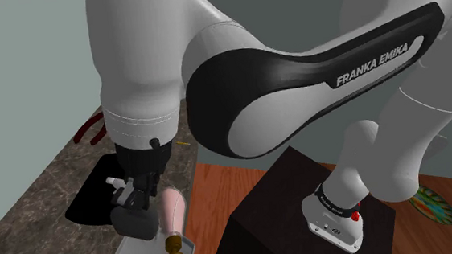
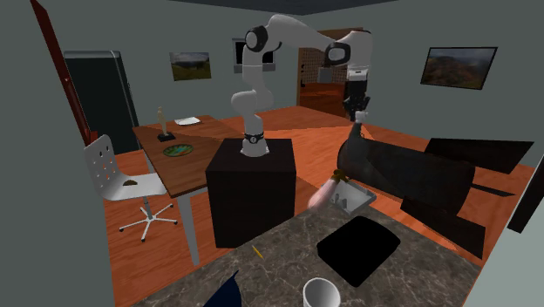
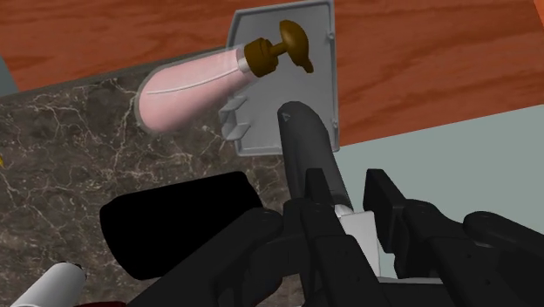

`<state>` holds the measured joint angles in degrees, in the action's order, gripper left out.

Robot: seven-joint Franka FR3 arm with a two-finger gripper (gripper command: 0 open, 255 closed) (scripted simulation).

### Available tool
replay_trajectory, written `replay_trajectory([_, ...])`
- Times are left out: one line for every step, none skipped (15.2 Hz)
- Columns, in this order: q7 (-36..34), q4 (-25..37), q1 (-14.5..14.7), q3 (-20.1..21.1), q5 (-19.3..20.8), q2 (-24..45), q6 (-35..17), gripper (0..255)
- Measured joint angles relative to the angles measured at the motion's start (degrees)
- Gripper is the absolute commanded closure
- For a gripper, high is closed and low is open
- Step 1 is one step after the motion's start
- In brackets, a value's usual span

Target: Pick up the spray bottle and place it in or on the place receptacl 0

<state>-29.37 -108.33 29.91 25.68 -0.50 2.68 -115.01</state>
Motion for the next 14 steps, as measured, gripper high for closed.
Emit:
replay_trajectory([0.0, -0.6, 0.0, 0.0, 0.1, 0.2, -0.8, 255])
replay_trajectory([0.0, -1.3, 0.0, 0.0, 0.1, 0.2, -1.5, 255])
replay_trajectory([0.0, -1.9, 0.0, 0.0, 0.2, 0.4, -2.2, 255])
replay_trajectory([-0.1, -2.3, 0.0, 0.0, 0.4, 0.8, -3.0, 255])
replay_trajectory([-0.2, -2.8, 0.0, 0.0, 0.5, 1.0, -3.7, 255])
replay_trajectory([-0.3, -3.1, 0.1, 0.0, 0.7, 1.4, -4.3, 255])
replay_trajectory([-0.3, -3.9, 0.1, 0.0, 0.7, 1.4, -5.2, 255])
replay_trajectory([-0.4, -4.4, 0.1, 0.0, 0.9, 1.8, -6.0, 255])
replay_trajectory([-0.5, -4.9, 0.2, 0.0, 0.9, 1.9, -6.6, 255])
replay_trajectory([-0.5, -5.6, 0.2, 0.0, 1.0, 2.1, -7.4, 255])
replay_trajectory([-0.6, -6.1, 0.2, 0.0, 1.2, 2.3, -8.2, 255])
replay_trajectory([-0.7, -6.5, 0.2, 0.0, 1.3, 2.6, -8.9, 255])
replay_trajectory([-0.8, -7.0, 0.2, -0.1, 1.5, 2.9, -9.6, 255])
replay_trajectory([-1.0, -7.4, 0.3, 0.0, 1.7, 3.3, -10.4, 255])
